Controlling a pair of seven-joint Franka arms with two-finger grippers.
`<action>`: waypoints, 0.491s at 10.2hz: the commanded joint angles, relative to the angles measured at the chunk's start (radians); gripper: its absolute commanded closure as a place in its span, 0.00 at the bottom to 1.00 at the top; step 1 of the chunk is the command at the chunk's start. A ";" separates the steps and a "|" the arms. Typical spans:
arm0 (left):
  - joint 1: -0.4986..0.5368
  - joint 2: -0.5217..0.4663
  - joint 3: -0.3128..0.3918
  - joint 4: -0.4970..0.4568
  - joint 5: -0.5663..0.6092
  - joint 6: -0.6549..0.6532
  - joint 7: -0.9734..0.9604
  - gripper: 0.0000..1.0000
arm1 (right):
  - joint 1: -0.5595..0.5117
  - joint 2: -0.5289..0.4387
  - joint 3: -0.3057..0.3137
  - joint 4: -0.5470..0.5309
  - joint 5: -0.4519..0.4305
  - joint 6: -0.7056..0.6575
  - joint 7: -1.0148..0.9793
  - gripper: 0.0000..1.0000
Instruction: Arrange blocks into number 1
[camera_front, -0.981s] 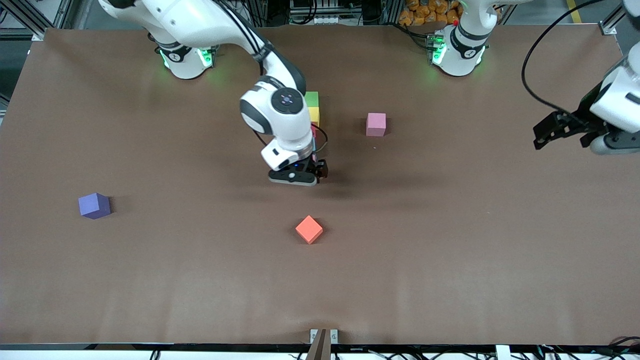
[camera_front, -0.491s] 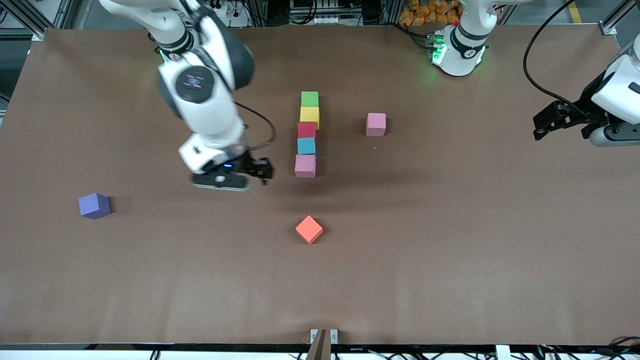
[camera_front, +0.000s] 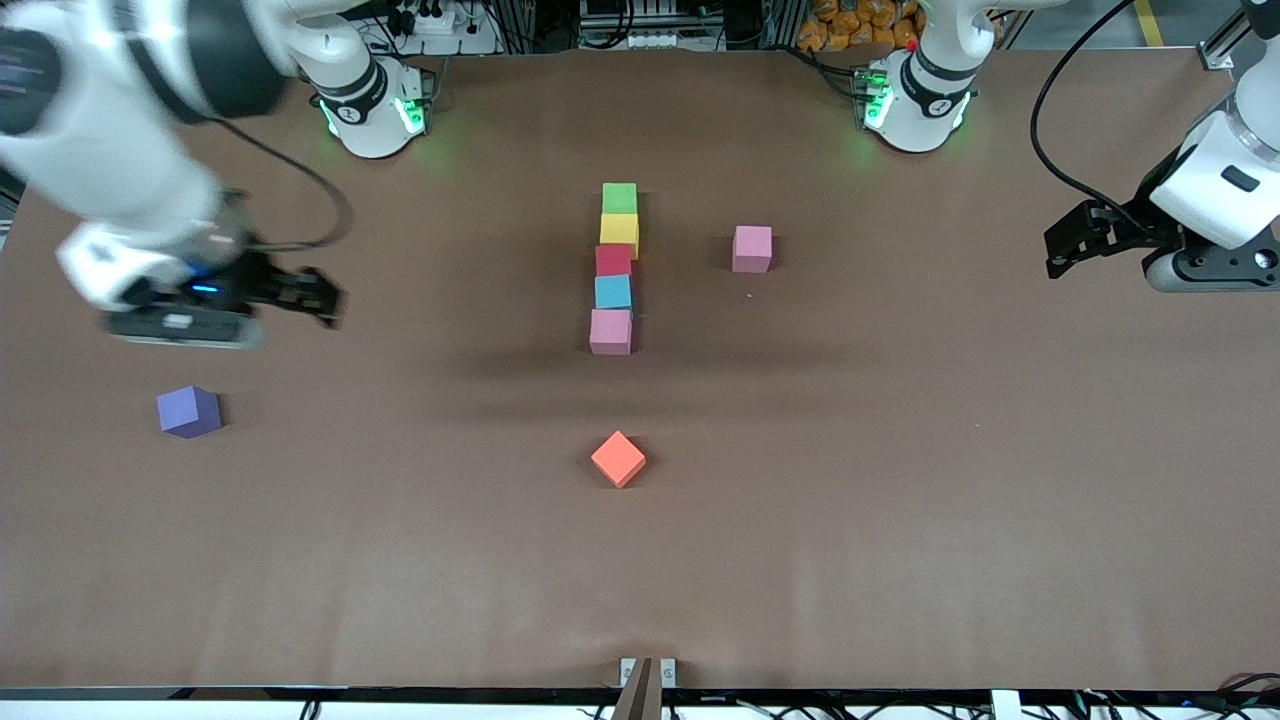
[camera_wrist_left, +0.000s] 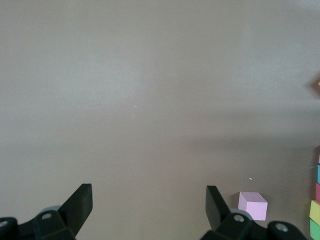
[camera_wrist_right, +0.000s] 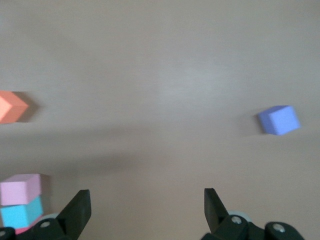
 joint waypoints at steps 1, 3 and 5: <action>-0.003 0.009 -0.001 0.024 -0.021 -0.022 0.024 0.00 | -0.011 -0.067 -0.072 -0.029 0.020 -0.052 -0.105 0.00; -0.001 0.009 -0.001 0.024 -0.017 -0.022 0.024 0.00 | -0.019 -0.074 -0.151 -0.003 0.026 -0.060 -0.240 0.00; -0.002 0.009 -0.001 0.024 -0.015 -0.022 0.014 0.00 | -0.030 -0.075 -0.166 0.015 0.023 -0.067 -0.247 0.00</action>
